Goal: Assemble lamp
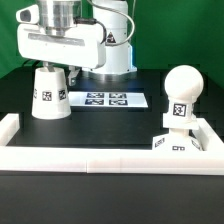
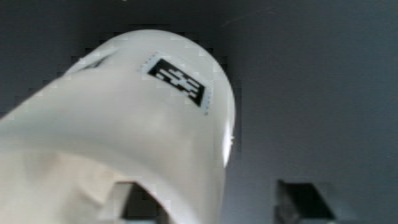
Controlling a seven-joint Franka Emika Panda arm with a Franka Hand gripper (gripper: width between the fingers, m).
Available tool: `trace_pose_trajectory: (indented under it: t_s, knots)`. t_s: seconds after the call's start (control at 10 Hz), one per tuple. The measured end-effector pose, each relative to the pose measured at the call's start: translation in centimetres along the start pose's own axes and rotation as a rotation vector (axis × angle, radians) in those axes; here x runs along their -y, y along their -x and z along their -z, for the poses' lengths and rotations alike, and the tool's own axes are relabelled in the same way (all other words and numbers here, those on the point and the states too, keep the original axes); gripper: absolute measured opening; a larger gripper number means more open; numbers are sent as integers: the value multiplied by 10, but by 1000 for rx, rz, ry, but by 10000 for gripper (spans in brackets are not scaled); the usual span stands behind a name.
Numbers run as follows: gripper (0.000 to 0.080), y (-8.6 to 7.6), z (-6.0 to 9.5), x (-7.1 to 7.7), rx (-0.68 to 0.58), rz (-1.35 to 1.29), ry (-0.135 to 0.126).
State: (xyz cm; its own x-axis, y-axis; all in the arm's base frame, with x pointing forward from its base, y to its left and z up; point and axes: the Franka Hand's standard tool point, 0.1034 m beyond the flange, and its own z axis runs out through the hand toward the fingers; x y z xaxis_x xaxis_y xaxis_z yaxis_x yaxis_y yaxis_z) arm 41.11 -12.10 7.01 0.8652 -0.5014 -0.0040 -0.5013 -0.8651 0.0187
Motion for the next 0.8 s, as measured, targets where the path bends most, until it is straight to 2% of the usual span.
trace_pose_trajectory:
  t_s: [0.1,0.2,0.3,0.8]
  knots:
    - [131,0,0,0,1,0,1]
    - [131,-1,1,1,-2,1,0]
    - [43,-1,0,1,-2,2,0]
    - [43,0,1,2,1,0,-2]
